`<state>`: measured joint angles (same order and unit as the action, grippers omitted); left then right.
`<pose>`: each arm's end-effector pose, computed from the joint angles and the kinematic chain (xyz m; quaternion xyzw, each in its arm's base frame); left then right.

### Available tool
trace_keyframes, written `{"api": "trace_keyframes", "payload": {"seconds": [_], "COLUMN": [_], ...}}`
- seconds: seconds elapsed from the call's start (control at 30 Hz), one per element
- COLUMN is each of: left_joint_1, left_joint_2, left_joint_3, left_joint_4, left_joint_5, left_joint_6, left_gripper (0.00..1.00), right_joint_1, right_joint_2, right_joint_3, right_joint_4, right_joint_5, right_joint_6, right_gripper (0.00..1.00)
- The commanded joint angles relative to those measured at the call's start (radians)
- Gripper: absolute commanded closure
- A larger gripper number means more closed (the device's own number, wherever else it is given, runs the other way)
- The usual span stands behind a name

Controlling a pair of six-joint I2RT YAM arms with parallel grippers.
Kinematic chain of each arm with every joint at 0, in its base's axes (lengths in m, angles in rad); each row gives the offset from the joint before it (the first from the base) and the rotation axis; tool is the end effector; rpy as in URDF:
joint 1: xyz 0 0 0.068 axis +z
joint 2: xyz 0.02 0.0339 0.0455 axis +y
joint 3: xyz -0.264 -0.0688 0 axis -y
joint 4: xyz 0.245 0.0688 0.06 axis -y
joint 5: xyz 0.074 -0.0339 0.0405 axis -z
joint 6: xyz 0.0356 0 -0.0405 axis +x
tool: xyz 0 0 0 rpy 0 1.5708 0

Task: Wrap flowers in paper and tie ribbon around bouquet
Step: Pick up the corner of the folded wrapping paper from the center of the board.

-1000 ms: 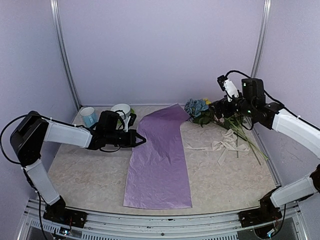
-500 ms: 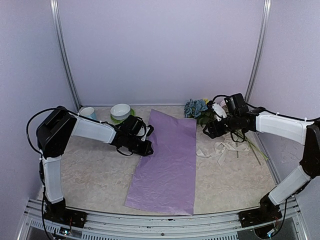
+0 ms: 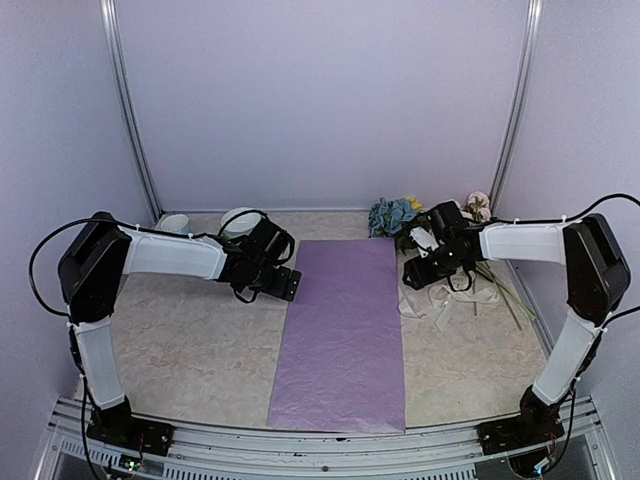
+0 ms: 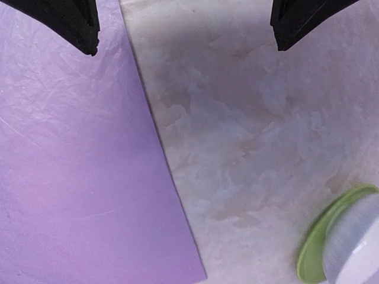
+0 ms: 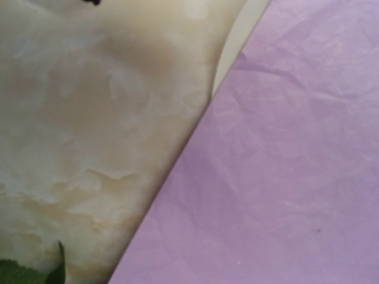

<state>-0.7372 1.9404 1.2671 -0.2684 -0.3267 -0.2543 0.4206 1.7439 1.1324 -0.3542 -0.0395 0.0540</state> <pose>0.3095 -0.2656 0.1667 0.1755 0.9231 -0.0092 0.3421 0.3307 0.1494 0.1919 -0.1797 0.9373 0.0884 0.2851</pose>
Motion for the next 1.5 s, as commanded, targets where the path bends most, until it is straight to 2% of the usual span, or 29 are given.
{"api": "trace_keyframes", "payload": {"seconds": [0.0,0.07,0.13,0.23,0.27,0.3,0.37,0.47,0.7,0.77,0.9,1.03,1.37,1.47], "left_joint_1": [-0.092,-0.118,-0.119,-0.117,-0.118,-0.119,-0.123,-0.12,-0.119,-0.117,-0.107,-0.093,-0.079,-0.074], "left_joint_2": [-0.082,-0.057,-0.014,0.014,0.02,0.027,0.04,0.058,0.103,0.103,0.113,0.127,0.181,0.181], "left_joint_3": [-0.017,-0.001,0.014,0.012,0.011,0.014,0.025,0.029,0.026,0.017,0.017,0.02,0.043,0.035], "left_joint_4": [0.006,-0.003,-0.022,-0.007,0.008,0.021,0.03,0.047,0.056,0.071,0.078,0.083,0.088,0.095], "left_joint_5": [-0.088,-0.051,-0.037,0.003,0.033,0.058,0.075,0.091,0.122,0.127,0.13,0.136,0.141,0.152], "left_joint_6": [0.108,0.111,0.083,0.052,0.049,0.048,0.049,0.05,0.061,0.063,0.071,0.081,0.096,0.101], "left_gripper": [0.01,0.01,0.01,0.01,0.01,0.01,0.01,0.01,0.01,0.01,0.01,0.01,0.01,0.01], "right_joint_1": [-0.008,-0.023,-0.041,-0.046,-0.046,-0.046,-0.048,-0.048,-0.048,-0.048,-0.049,-0.049,-0.037,-0.02], "right_joint_2": [0.053,0.111,0.193,0.283,0.31,0.334,0.371,0.407,0.475,0.473,0.442,0.407,0.397,0.361], "right_joint_3": [0.076,0.148,0.221,0.315,0.34,0.363,0.393,0.418,0.47,0.459,0.407,0.354,0.262,0.232], "right_joint_4": [0.012,0.032,0.038,0.028,0.02,0.015,0.013,0.038,0.039,0.065,0.143,0.223,0.333,0.371], "right_joint_5": [0.023,0.0,-0.05,-0.053,-0.029,0.004,0.051,0.0,-0.058,-0.131,-0.278,-0.369,-0.468,-0.483], "right_joint_6": [-0.02,-0.02,0.009,0.056,0.069,0.081,0.096,0.118,0.163,0.177,0.237,0.292,0.338,0.316], "right_gripper": [0.36,0.37,0.42,0.64,0.68,0.69,0.63,0.57,0.56,0.59,0.75,0.84,0.85,0.81]}}
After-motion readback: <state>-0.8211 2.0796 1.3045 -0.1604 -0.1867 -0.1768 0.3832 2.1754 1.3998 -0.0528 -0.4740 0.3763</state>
